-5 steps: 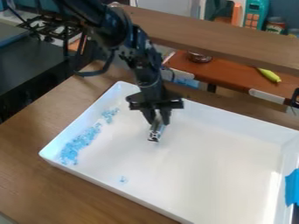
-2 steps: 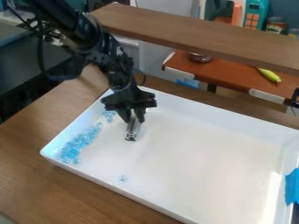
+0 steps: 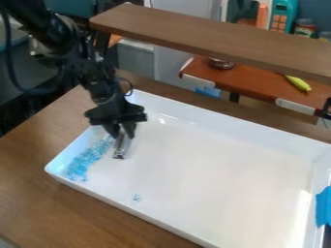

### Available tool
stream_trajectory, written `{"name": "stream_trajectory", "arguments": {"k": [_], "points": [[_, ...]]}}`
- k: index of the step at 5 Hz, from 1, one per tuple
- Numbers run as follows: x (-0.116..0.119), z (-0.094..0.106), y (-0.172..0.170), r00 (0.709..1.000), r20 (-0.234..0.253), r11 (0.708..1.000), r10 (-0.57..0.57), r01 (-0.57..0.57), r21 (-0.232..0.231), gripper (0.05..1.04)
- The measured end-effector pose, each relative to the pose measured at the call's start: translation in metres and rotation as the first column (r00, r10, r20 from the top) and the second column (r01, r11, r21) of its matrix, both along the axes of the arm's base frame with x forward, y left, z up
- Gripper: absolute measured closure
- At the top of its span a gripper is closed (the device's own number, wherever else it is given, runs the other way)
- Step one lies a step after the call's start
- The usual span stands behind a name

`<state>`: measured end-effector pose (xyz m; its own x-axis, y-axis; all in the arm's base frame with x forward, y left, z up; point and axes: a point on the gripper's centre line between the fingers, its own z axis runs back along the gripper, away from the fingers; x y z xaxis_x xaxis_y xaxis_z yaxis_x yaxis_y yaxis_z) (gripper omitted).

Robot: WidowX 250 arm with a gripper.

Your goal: Sweep into pile

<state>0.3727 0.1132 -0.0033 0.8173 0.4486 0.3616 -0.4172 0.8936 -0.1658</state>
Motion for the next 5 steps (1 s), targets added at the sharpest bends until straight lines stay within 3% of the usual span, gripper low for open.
{"name": "stream_trajectory", "arguments": {"k": [1, 3, 4, 5], "points": [[-0.011, 0.008, -0.012, 1.0, 0.007, 0.999, -0.023, 0.023, -0.044, 0.73], [-0.019, 0.047, -0.079, 0.988, 0.067, 0.978, -0.141, 0.149, -0.143, 0.73], [-0.027, 0.04, -0.113, 0.974, 0.044, 0.962, -0.22, 0.224, -0.155, 0.73], [-0.034, 0.027, -0.127, 0.961, 0.038, 0.954, -0.276, 0.278, -0.11, 0.73]]}}
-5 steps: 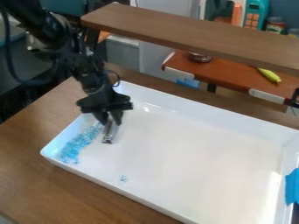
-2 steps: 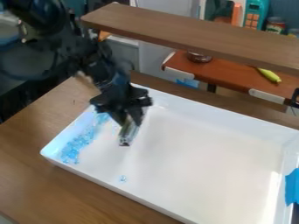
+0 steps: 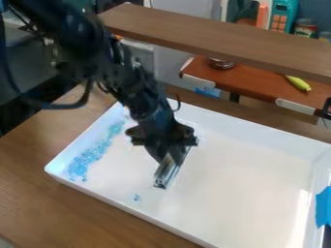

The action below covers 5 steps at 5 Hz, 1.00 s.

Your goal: Sweep into pile

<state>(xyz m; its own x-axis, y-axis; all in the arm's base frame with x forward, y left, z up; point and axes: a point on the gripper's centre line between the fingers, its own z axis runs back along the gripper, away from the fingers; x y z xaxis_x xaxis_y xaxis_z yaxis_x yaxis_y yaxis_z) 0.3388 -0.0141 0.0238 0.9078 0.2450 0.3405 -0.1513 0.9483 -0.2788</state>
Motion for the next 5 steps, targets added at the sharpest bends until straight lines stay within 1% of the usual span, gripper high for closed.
{"name": "stream_trajectory", "arguments": {"k": [1, 2, 3, 4, 5], "points": [[-0.011, -0.02, 0.003, 0.999, -0.019, 0.999, -0.027, 0.028, 0.037, 0.73], [-0.014, -0.028, 0.017, 0.999, -0.007, 0.997, -0.039, 0.04, 0.073, 0.73], [-0.019, -0.029, 0.048, 1.0, -0.005, 0.994, -0.02, 0.02, 0.106, 0.73], [-0.024, -0.033, 0.074, 0.999, 0.011, 0.982, 0.037, -0.039, 0.185, 0.73], [-0.024, -0.031, 0.104, 0.994, 0.058, 0.944, 0.092, -0.106, 0.313, 0.73]]}}
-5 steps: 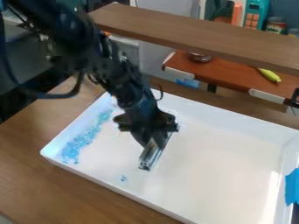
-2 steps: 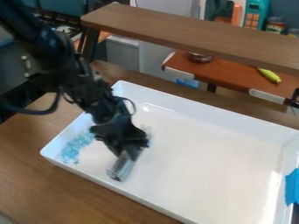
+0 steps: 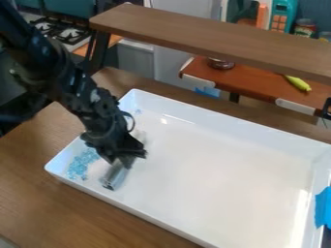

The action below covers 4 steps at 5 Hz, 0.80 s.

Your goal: Sweep into pile

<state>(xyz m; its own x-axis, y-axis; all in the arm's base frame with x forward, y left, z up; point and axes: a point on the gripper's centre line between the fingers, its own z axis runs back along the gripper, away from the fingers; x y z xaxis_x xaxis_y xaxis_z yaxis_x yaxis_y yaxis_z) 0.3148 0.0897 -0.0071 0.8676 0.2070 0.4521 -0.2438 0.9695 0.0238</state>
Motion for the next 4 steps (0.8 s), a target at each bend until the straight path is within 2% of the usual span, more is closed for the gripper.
{"name": "stream_trajectory", "arguments": {"k": [1, 2, 3, 4], "points": [[-0.009, 0.002, 0.008, 1.0, 0.01, 0.998, 0.028, -0.029, 0.052, 0.73], [-0.014, 0.017, -0.004, 0.999, 0.001, 0.999, 0.032, -0.032, 0.027, 0.73], [-0.001, 0.042, -0.046, 1.0, 0.003, 0.998, 0.012, -0.012, -0.061, 0.73], [0.021, 0.062, -0.086, 1.0, 0.027, 0.992, -0.008, 0.012, -0.124, 0.73]]}}
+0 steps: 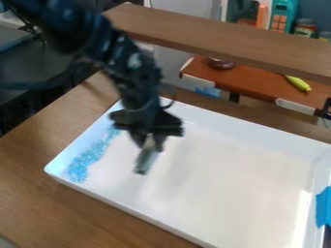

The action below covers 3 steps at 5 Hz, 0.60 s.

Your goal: Sweep into pile

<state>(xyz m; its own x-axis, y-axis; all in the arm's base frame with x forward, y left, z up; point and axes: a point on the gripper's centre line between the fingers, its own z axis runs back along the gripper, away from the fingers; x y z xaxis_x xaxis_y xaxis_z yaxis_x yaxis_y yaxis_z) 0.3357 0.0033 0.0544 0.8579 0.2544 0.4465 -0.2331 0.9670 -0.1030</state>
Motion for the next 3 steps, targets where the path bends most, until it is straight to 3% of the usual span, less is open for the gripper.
{"name": "stream_trajectory", "arguments": {"k": [3], "points": [[0.032, -0.02, -0.129, 0.987, -0.094, 0.991, -0.128, 0.131, 0.026, 0.73]]}}
